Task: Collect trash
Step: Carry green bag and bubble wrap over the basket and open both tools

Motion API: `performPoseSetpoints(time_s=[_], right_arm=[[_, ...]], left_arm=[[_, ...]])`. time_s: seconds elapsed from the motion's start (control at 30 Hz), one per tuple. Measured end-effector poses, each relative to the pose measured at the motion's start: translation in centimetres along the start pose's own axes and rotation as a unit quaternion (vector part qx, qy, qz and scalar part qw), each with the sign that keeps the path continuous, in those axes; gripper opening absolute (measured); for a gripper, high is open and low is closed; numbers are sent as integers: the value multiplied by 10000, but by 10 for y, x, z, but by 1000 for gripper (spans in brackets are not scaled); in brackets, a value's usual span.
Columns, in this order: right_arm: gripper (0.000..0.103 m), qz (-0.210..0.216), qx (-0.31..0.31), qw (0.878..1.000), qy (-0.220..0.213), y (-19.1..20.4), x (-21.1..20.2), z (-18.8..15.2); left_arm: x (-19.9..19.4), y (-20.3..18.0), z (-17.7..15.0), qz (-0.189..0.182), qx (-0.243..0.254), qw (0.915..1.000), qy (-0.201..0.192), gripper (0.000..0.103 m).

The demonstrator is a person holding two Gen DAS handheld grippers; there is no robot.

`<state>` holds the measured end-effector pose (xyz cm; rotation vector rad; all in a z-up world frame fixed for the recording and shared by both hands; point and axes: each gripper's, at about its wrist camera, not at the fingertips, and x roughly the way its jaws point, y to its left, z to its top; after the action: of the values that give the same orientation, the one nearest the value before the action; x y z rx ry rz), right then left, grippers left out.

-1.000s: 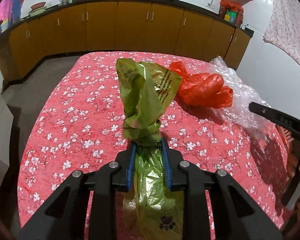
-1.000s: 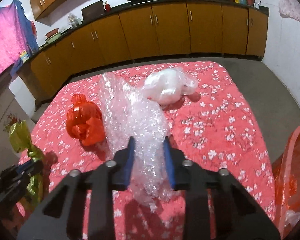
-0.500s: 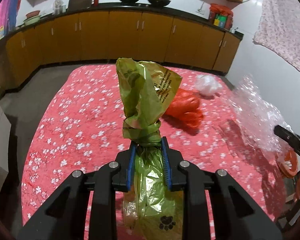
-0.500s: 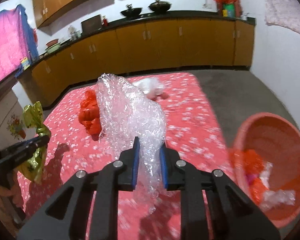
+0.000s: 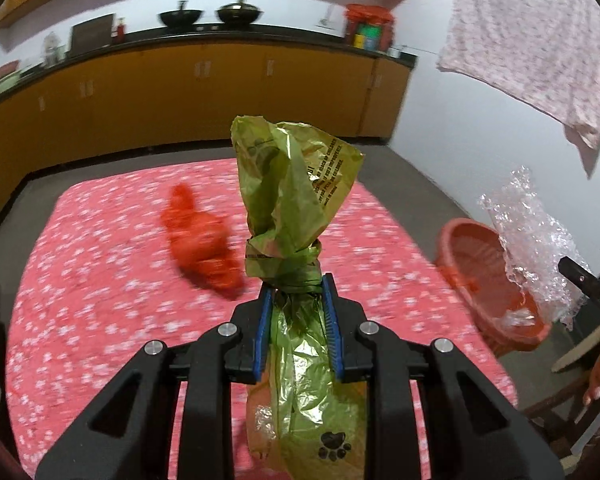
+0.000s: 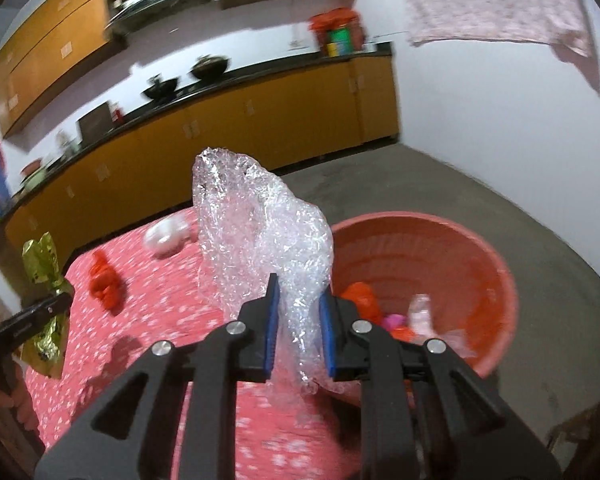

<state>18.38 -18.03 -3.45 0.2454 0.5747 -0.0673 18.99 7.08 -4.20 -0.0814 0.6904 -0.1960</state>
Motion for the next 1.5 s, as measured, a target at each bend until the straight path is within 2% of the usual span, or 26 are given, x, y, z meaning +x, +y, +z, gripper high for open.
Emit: performPoseSetpoints(time_s=[0.13,0.33,0.6,1.03,1.5], right_arm=[[19,-358,186,9991,-107,-28,-6,1],[19,-621,336,9974,-152,-51,-6,-2],[19,-734,438,9962,-142,-66,-1,-6],[19,-825,503,9952,-142,-65,4,-4],[19,-1143,967,9884,-255,-87,16,1]], left_arm=[[11,-31,5,-261,211,9994,38,24],[27,-65,13,-575,428,9974,108,24],[34,-95,12,-736,604,9953,170,24],[44,-112,12,-870,591,9939,318,24],[87,-196,22,-1497,931,9831,493,24]])
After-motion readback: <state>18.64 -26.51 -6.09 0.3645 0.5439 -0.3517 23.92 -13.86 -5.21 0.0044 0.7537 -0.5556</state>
